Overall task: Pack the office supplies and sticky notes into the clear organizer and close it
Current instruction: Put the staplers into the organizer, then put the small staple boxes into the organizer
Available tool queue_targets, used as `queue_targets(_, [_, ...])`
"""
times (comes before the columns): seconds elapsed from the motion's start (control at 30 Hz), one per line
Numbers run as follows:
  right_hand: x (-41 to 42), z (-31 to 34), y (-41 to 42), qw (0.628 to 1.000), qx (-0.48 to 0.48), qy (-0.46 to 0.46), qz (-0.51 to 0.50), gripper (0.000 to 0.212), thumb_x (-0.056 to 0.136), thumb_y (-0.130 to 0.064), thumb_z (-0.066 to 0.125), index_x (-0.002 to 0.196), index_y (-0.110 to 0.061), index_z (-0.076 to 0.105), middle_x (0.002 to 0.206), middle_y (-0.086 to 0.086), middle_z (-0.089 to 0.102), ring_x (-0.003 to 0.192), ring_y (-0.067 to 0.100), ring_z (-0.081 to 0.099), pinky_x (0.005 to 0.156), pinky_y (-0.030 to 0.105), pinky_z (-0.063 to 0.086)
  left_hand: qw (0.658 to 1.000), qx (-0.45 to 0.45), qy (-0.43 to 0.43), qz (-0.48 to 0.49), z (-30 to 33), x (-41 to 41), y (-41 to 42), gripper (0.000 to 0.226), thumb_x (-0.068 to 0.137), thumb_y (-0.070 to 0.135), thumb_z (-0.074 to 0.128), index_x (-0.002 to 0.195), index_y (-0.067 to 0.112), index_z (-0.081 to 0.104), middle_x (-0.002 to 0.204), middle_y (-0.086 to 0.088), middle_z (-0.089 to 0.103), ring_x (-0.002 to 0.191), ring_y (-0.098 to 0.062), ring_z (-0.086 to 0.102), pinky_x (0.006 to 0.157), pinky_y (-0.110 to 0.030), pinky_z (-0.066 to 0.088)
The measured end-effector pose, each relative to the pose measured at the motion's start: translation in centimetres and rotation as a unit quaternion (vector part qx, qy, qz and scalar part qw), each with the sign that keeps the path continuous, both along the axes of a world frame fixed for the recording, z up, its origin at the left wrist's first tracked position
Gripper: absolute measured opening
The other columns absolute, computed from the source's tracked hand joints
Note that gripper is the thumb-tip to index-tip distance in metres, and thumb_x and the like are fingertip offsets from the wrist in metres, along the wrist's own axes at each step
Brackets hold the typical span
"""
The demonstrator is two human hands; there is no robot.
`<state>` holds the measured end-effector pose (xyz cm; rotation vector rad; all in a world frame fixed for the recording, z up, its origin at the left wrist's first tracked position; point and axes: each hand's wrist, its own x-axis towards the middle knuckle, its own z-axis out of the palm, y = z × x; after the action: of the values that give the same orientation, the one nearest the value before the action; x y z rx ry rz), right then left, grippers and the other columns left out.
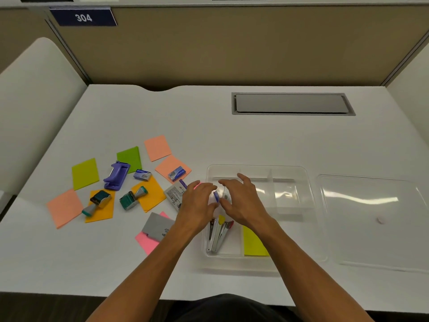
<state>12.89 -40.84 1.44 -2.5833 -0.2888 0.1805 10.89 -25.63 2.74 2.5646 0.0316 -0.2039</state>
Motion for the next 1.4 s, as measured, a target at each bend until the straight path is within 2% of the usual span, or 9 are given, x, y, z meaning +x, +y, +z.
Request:
queue_targets(0.2, [0.0,0.9,1.8,1.0,0.006,-0.004,0.013,0.051,0.094,-0.04,0.056,0.142,-0.027,0.045,0.147,-0.003,0.048,0.147,0.023,0.019,0.117,0.043,0.018,0.999,-0.002,-0.035,-0.009,-0.2,-0.3,1.7,0.052,0.088,0.04,0.064,0.136,0.025,0.049,0.143,0.001,0.048,0.136,-0.02,0.035,0.114,-0.039,0.026])
queue_targets(0.4, [0.4,1.5,4.0,0.999,0.019,-0.008,0.033,0.057,0.093,-0.039,0.06,0.144,-0.025,0.041,0.151,0.001,0.04,0.142,0.023,0.028,0.116,0.038,0.024,0.999,0.007,-0.037,0.009,0.1,-0.4,5.0,0.055,0.088,0.045,0.061,0.138,0.027,0.046,0.146,0.002,0.044,0.138,-0.019,0.033,0.115,-0.038,0.023])
queue_targets(0.67, [1.5,2.0,8.2,0.998,0.035,0.006,0.05,0.057,0.093,-0.036,0.059,0.144,-0.024,0.039,0.154,0.001,0.033,0.141,0.02,0.026,0.108,0.039,0.037,0.996,-0.012,-0.082,0.031,0.2,0.3,11.4,0.05,0.089,0.036,0.063,0.134,0.019,0.052,0.142,-0.003,0.048,0.133,-0.021,0.036,0.11,-0.035,0.029])
queue_targets(1.0, [3.6,1.4,13.5,0.998,0.041,0.013,0.044,0.057,0.093,-0.026,0.058,0.146,-0.017,0.038,0.149,0.004,0.039,0.135,0.023,0.036,0.107,0.035,0.039,0.993,-0.053,-0.085,0.06,-1.5,2.7,17.1,0.054,0.086,0.033,0.066,0.135,0.016,0.048,0.139,-0.006,0.049,0.13,-0.027,0.039,0.107,-0.041,0.033])
queue_targets(1.13, [4.4,0.7,15.5,0.999,0.042,0.013,0.009,0.062,0.094,-0.034,0.057,0.149,-0.019,0.033,0.15,0.004,0.037,0.136,0.023,0.035,0.104,0.042,0.043,0.994,-0.045,-0.071,0.067,-2.3,4.1,18.5,0.059,0.084,0.038,0.068,0.136,0.017,0.048,0.146,-0.006,0.041,0.135,-0.026,0.033,0.109,-0.042,0.034])
queue_targets(1.2, [4.9,0.4,16.3,0.999,0.025,0.02,-0.009,0.067,0.094,-0.039,0.058,0.151,-0.02,0.028,0.156,0.005,0.029,0.142,0.025,0.027,0.107,0.045,0.04,0.996,-0.025,-0.055,0.062,-2.7,4.9,19.0,0.063,0.086,0.041,0.065,0.14,0.017,0.044,0.151,-0.007,0.034,0.14,-0.028,0.026,0.111,-0.043,0.031])
queue_targets(1.3, [5.6,-0.2,17.3,0.998,-0.036,0.054,-0.003,0.078,0.093,-0.046,0.057,0.154,-0.023,0.015,0.163,0.006,0.01,0.149,0.028,0.01,0.111,0.047,0.032,0.998,0.042,-0.023,0.036,-3.3,5.8,19.2,0.07,0.09,0.049,0.056,0.148,0.02,0.03,0.159,-0.006,0.017,0.147,-0.032,0.005,0.116,-0.045,0.02])
queue_targets(1.4, [6.3,-0.8,18.1,0.991,-0.115,0.071,0.021,0.082,0.094,-0.052,0.052,0.155,-0.025,0.005,0.164,0.009,-0.002,0.15,0.032,0.001,0.114,0.047,0.028,0.992,0.128,-0.012,0.002,-4.0,6.6,19.1,0.071,0.093,0.055,0.044,0.151,0.021,0.02,0.161,-0.007,0.006,0.147,-0.037,-0.002,0.117,-0.046,0.017])
